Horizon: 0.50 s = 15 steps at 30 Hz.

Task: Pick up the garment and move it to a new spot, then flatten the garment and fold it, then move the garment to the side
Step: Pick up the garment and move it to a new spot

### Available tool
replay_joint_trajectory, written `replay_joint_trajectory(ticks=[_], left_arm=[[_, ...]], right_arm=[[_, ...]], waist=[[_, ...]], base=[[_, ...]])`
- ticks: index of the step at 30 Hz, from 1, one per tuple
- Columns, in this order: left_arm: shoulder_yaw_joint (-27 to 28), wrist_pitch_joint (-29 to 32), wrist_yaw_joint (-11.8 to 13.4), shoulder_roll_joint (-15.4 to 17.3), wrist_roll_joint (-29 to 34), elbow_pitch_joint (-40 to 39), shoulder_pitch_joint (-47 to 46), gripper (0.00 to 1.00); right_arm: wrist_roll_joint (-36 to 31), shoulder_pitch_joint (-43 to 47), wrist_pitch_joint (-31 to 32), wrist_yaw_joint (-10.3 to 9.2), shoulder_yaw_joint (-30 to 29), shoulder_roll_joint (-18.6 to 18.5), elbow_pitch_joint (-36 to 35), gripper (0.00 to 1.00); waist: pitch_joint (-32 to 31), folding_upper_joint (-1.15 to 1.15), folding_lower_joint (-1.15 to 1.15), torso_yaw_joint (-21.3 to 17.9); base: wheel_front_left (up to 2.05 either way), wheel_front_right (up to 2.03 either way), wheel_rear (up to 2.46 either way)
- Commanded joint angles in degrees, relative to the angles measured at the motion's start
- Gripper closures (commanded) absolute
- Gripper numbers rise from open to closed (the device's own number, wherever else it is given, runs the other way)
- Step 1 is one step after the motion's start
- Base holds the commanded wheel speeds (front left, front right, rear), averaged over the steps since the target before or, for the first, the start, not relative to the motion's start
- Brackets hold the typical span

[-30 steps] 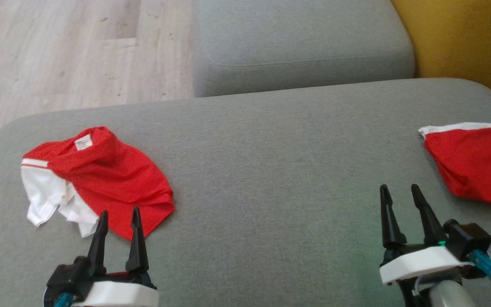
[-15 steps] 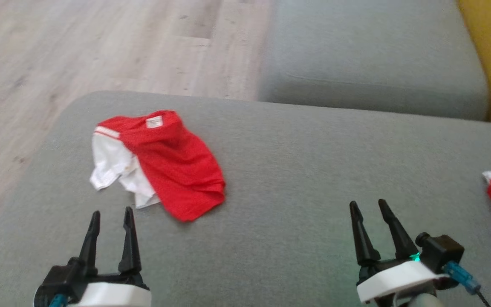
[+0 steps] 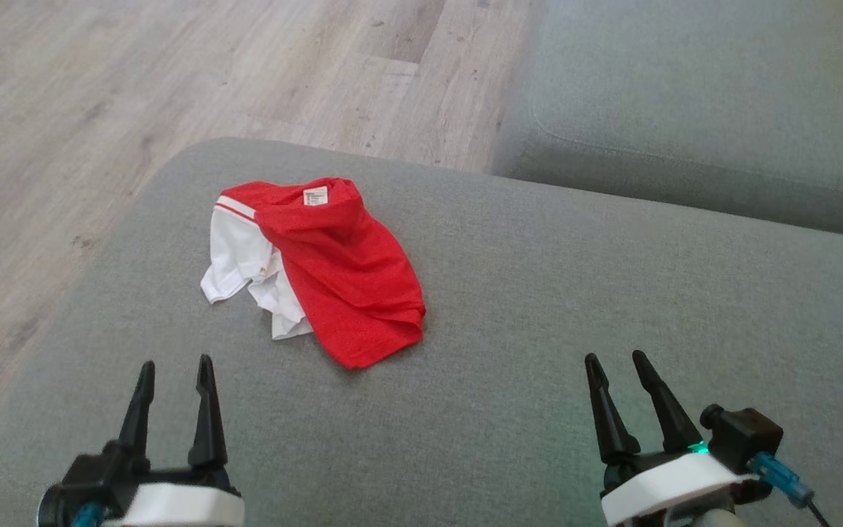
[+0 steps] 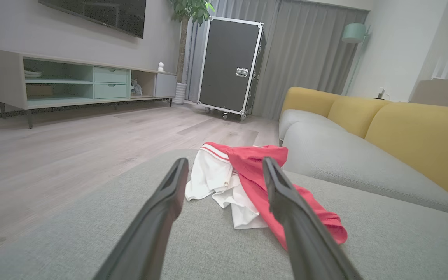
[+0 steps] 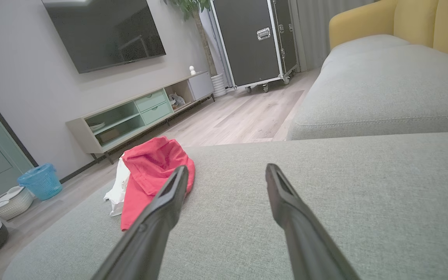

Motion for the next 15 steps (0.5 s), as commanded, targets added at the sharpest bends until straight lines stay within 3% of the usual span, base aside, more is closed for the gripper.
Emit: replay_joint_trajectory(ticks=[1, 8, 15], left_arm=[[1.59, -0.47, -0.45, 0.86, 0.69, -1.49, -4.69, 0.00], [-5.13, 0.35, -0.81, 7.16, -0.32, 5.91, -15.62, 0.00], [-17.10, 12.06, -0.83, 15.77, -4.37, 17.43, -34.69, 0.00]], right_arm=[[-0.14, -2.53, -0.61, 0.19, 1.12, -0.15, -1.62, 0.00], [-0.66, -4.70, -0.61, 0.19, 0.53, -0.15, -2.92, 0.00], [-3.58, -8.47, -0.61, 0.19, -1.26, -0.15, -4.74, 0.00]], waist=[[0.71, 0.00, 0.00, -0.56], [5.81, 0.00, 0.00, -3.25], [13.31, 0.00, 0.00, -6.69]], base=[[0.00, 0.00, 0.00], [0.00, 0.00, 0.00], [0.00, 0.00, 0.00]])
